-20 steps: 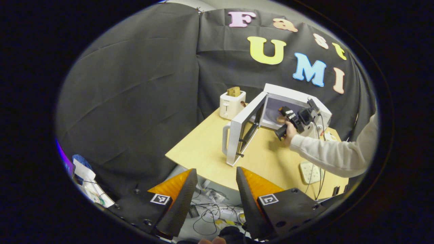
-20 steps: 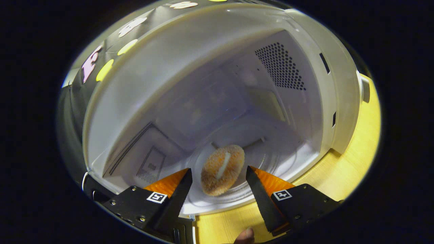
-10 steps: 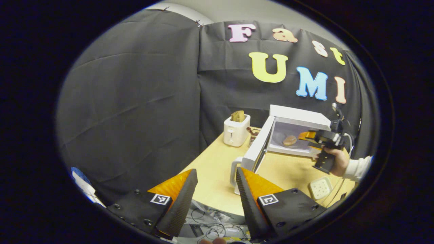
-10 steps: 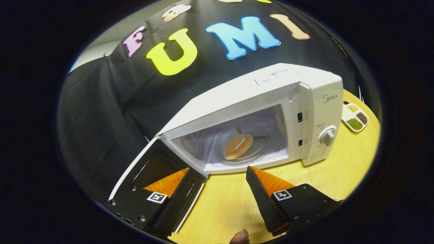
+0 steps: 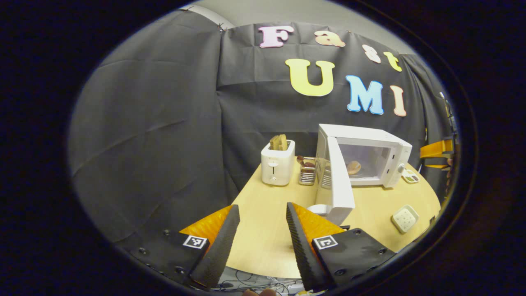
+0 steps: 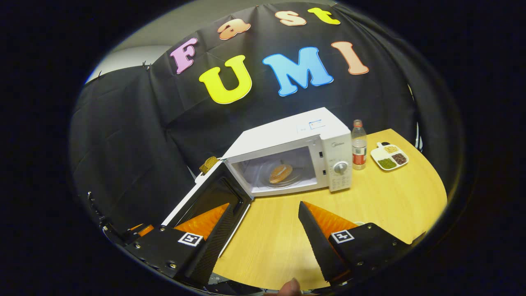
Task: Open the microwave oven with the left hand, put the food in, and close the microwave oven.
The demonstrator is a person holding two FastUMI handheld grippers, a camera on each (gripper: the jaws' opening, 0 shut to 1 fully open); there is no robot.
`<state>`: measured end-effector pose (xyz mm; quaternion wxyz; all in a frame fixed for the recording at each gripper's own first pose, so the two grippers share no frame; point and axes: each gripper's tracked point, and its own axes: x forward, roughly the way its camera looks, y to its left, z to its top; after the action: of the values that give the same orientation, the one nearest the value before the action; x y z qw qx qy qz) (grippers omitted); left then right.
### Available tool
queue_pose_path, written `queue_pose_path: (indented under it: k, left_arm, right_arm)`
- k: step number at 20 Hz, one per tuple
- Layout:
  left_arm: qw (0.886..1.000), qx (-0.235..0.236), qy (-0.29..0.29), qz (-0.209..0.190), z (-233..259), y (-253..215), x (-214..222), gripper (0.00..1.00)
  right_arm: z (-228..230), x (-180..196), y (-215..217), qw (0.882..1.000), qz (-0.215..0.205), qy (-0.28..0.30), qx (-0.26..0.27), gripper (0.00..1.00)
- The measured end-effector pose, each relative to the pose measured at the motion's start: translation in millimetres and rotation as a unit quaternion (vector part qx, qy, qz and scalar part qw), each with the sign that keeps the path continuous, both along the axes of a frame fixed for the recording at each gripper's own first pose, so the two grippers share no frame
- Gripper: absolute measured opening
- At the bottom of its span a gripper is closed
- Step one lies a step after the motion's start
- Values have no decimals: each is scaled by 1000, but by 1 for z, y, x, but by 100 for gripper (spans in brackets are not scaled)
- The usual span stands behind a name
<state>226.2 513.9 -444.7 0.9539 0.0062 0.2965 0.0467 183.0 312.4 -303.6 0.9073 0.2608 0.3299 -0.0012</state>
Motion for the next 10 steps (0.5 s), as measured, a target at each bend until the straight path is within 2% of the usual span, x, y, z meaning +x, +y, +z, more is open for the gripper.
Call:
queue_pose_path:
  k: [3,5,6,7,8,9,10]
  left_arm:
    - [1000,-22,12,-17,-32,-9,14,80]
    - [999,-17,17,-28,-46,-16,22,79]
    - [999,-3,18,-30,-52,-13,29,84]
    - [999,3,21,-36,-55,-18,29,77]
    - [999,-1,21,-44,-56,-25,32,80]
    - [998,-9,21,-55,-58,-37,34,75]
    - [998,-14,19,-66,-57,-50,37,76]
  right_arm:
    - [25,-40,-28,999,-26,-5,-29,97]
    - [37,-66,-39,998,-25,-3,-52,97]
    - [42,-75,-47,997,-28,-3,-66,97]
    - [46,-85,-55,996,-30,-1,-78,97]
    - [47,-93,-58,996,-31,2,-83,98]
    - [48,-102,-63,995,-32,5,-89,98]
    - [51,-112,-72,995,-37,8,-95,98]
